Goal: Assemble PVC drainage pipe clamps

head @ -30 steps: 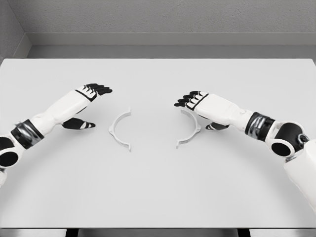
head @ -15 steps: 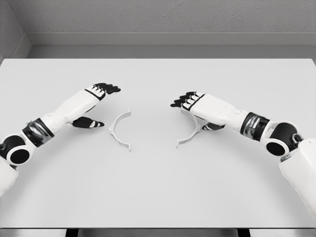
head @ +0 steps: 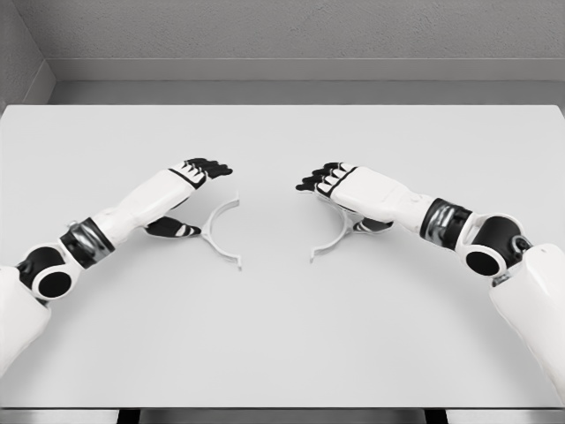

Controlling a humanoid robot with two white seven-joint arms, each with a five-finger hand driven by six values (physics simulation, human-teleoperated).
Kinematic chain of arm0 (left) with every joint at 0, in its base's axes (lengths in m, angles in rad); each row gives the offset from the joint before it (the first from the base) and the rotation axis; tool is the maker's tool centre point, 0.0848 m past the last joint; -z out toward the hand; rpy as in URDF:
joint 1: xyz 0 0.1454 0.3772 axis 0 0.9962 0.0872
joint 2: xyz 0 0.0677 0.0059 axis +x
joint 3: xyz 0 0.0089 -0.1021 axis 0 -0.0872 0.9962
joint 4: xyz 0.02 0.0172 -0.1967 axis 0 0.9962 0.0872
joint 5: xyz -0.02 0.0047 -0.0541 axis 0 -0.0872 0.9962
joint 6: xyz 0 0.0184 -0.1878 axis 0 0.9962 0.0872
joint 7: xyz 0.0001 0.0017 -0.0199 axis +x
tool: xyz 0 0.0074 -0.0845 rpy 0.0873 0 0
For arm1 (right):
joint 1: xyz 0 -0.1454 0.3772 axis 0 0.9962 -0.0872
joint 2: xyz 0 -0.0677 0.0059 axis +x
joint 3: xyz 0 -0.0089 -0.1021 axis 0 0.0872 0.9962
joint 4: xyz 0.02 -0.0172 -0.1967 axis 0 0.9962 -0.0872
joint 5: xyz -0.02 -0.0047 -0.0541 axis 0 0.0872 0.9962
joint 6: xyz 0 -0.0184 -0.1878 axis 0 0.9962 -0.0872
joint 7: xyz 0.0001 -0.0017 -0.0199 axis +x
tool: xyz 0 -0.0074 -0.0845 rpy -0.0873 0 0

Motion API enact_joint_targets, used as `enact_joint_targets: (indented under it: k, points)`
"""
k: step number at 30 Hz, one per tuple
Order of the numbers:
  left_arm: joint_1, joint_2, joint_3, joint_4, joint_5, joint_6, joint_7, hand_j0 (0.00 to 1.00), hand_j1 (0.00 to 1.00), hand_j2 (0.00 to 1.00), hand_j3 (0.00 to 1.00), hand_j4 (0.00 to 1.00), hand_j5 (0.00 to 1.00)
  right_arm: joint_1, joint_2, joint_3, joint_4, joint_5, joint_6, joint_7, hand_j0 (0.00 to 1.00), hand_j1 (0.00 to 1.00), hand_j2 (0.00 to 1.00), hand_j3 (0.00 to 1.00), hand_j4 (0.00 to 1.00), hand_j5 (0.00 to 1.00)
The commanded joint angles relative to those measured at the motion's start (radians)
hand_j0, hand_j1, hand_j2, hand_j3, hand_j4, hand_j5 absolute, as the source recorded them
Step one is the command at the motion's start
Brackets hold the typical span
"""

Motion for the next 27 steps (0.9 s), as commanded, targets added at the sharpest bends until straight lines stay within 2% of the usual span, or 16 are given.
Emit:
enact_joint_targets:
  k: [1, 10, 14, 24, 27]
  points:
    - [0.0, -0.011, 0.0, -0.001, 0.0, 0.0, 0.001, 1.0, 1.0, 1.0, 1.0, 1.0, 1.0, 0.0, 0.001, 0.0, 0.005, -0.003, 0.002, 0.0, 1.0, 1.0, 1.0, 1.0, 1.0, 1.0]
    - [0.012, -0.043, -0.001, -0.017, -0.006, 0.0, 0.001, 1.0, 1.0, 1.0, 1.0, 1.0, 1.0, -0.018, 0.011, 0.009, 0.039, 0.0, 0.016, 0.0, 1.0, 1.0, 1.0, 1.0, 1.0, 1.0]
    - [0.012, -0.06, -0.021, -0.017, -0.012, 0.0, 0.001, 1.0, 1.0, 1.0, 1.0, 1.0, 1.0, -0.021, 0.021, 0.025, 0.04, 0.001, 0.018, 0.0, 1.0, 1.0, 1.0, 1.0, 1.0, 1.0]
    - [0.011, -0.081, -0.021, -0.017, -0.012, 0.0, 0.001, 1.0, 1.0, 1.0, 1.0, 1.0, 1.0, -0.041, 0.041, 0.029, 0.042, 0.012, 0.025, 0.0, 1.0, 1.0, 1.0, 1.0, 1.0, 1.0]
    - [0.011, -0.089, -0.021, -0.017, -0.012, 0.0, 0.001, 1.0, 1.0, 1.0, 1.0, 1.0, 1.0, -0.051, 0.049, 0.031, 0.068, 0.014, 0.025, 0.0, 1.0, 1.0, 1.0, 1.0, 1.0, 1.0]
